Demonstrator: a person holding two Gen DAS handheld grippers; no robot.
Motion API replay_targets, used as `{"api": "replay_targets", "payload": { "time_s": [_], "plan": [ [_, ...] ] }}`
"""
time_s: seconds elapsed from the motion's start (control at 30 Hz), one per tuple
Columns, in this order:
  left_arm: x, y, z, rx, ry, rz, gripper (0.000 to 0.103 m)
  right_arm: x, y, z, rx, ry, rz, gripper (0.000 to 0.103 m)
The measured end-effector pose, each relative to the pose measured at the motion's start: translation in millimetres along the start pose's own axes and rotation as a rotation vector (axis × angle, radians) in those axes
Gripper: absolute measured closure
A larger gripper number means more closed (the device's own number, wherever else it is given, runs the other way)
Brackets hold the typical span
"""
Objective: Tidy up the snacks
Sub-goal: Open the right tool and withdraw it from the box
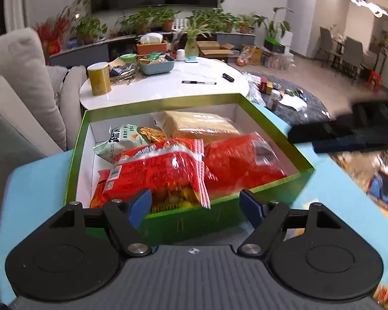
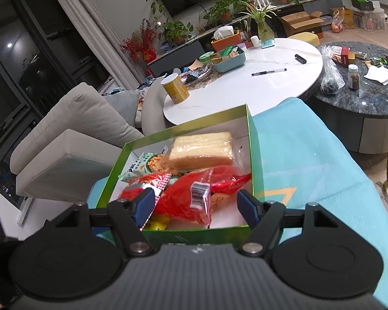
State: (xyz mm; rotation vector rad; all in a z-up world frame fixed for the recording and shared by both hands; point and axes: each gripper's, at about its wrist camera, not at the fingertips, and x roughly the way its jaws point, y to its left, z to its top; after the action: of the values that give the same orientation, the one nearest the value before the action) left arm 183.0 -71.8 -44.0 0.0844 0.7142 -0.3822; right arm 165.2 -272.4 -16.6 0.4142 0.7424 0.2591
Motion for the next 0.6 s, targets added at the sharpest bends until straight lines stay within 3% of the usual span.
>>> {"api": "replay_targets", "payload": {
  "time_s": [0.13,0.23,0.43,0.6],
  "plan": [
    [2.2,4.0,3.7,-0.069,-0.011,0.014,0.031,-1.0,-5.4,-4.5,0.009,0.012,-0.007,0.028],
    [-11.4,3.1,-2.6,-0.049,-0.033,0.008,0.029,-5.9,-7.8,-9.0,0.005,0.017,-0.01,0.028],
    [-45.3,9.2,-15.1,-0.056,-0.071,0.068,0.023,-18.4,-2.7,-18.4,0.004,0.017,-0.006,0.027],
    [-69.3,14.7,-24.2,-0.107,-0.055,0.153,0.021,-30.0,9.3,-27.3,-0.007,0.02,0.012,0.026]
  ]
}}
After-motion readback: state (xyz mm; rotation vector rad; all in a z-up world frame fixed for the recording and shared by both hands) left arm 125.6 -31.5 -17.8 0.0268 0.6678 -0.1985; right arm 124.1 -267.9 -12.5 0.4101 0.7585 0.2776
